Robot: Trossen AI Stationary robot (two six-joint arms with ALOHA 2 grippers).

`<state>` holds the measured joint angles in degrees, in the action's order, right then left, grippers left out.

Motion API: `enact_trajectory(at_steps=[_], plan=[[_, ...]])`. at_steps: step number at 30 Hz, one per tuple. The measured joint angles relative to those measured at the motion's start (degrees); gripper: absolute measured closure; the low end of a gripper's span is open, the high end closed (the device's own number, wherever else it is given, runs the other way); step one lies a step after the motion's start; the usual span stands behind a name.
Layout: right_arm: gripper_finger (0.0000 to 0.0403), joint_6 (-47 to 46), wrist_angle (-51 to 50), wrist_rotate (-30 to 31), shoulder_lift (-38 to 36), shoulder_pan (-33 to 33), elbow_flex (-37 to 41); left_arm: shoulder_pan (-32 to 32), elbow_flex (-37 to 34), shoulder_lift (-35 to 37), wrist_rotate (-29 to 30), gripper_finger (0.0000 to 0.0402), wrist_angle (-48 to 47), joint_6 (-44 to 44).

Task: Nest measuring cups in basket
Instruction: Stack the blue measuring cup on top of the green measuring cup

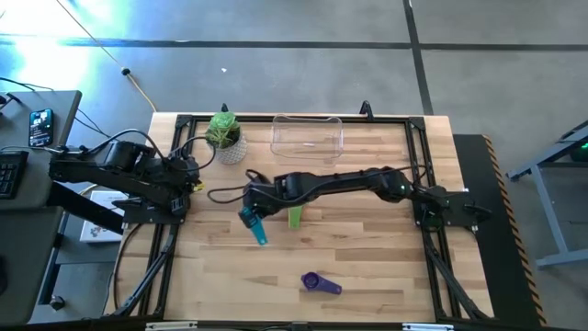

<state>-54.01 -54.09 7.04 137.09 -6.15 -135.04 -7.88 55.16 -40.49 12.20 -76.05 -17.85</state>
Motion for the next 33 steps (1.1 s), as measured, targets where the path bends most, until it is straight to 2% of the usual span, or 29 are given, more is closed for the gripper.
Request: enact_trajectory(at_steps=[8, 13, 23, 29, 33], plan=[[0.0403, -1.3, -8.1, 7.2, -5.3, 0.4, 0.0, 0.0, 0.0, 0.0, 0.6, 0.0332, 1.7, 0.0], [0.0403, -1.5, -15.5, 10.9, -8.4, 0.8, 0.0, 0.0, 0.0, -0.1, 1.5, 0.0332, 6.6, 1.7], [0.0403, -6.7, -35.9, 19.6, -14.3, 2.0, 0.0, 0.0, 0.0, -1.3, 6.8, 0.0332, 10.4, 3.0], [0.0403, -8.9, -35.9, 21.1, -18.0, 2.6, 5.4, 0.0, 0.0, -2.1, 10.8, 0.0332, 10.4, 3.0], [0.0403, -10.7, -32.8, 19.6, -20.2, 2.7, 13.2, 0.0, 0.0, -2.4, 12.2, 0.0332, 10.3, 3.0]])
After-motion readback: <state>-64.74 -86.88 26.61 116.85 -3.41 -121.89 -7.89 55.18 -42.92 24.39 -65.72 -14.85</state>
